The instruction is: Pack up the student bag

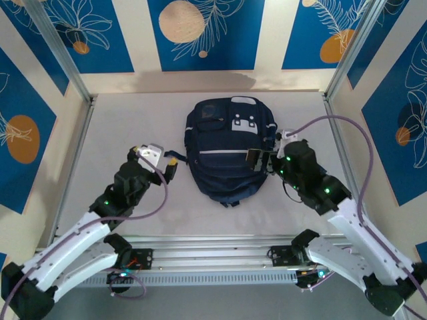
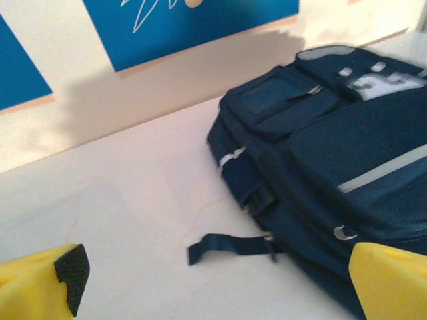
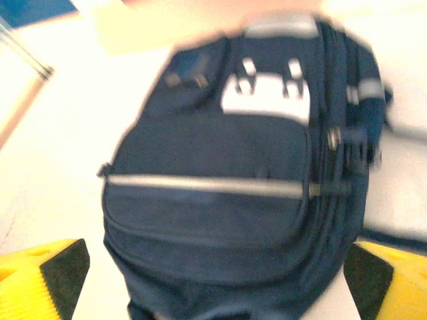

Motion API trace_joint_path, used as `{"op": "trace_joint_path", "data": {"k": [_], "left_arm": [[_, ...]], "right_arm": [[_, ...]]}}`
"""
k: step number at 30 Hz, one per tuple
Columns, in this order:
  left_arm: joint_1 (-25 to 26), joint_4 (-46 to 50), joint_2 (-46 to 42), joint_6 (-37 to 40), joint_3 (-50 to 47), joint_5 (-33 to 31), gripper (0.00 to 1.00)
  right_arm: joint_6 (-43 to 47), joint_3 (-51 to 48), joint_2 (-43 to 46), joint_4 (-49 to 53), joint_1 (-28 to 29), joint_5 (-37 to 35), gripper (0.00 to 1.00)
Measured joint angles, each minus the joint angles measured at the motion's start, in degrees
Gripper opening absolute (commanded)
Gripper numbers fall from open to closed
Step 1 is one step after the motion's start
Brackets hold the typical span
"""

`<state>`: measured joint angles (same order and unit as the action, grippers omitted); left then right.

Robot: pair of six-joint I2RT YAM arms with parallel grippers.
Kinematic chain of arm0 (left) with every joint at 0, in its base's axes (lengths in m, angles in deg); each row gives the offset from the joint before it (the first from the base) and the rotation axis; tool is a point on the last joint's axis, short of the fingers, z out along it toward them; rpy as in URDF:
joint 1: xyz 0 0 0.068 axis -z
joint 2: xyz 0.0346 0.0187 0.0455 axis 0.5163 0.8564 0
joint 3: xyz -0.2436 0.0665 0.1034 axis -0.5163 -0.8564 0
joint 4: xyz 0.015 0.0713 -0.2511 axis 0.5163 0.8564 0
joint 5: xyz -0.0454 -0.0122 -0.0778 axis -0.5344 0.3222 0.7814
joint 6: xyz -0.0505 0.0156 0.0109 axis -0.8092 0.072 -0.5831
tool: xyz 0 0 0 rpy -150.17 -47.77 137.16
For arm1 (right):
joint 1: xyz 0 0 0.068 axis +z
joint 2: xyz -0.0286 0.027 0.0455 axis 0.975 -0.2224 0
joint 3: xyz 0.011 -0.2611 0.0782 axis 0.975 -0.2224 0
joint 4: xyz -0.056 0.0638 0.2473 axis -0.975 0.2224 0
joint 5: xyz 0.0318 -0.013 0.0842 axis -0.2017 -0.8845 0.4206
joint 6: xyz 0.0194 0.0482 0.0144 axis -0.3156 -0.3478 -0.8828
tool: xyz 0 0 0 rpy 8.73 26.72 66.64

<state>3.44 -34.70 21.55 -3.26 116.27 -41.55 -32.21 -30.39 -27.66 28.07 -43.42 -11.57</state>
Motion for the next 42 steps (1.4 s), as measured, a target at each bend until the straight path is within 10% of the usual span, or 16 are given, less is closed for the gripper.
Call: {"op": "trace_joint_path", "data": {"k": [10, 23, 27, 42], "left_arm": [[-25.88, -18.93, 12.98, 0.50, -13.29, 4.66, 1.00], [-27.17, -51.91, 42.47, -2.21, -15.45, 7.28, 1.00], [-28.11, -48.15, 43.82, -1.53, -12.09, 13.33, 1.00], [-30.03, -44.94, 43.71, -1.84, -7.17, 17.25, 1.00]], "right_arm": [[25.73, -28.48, -0.33, -34.58, -16.96, 8.70, 0.99], [15.04, -36.33, -29.24, -66.53, -37.57, 15.98, 0.99], [12.81, -38.12, -42.05, -83.71, -38.42, 19.08, 0.99], [15.78, -27.96, -42.73, -74.20, -33.83, 19.32, 0.99]]}}
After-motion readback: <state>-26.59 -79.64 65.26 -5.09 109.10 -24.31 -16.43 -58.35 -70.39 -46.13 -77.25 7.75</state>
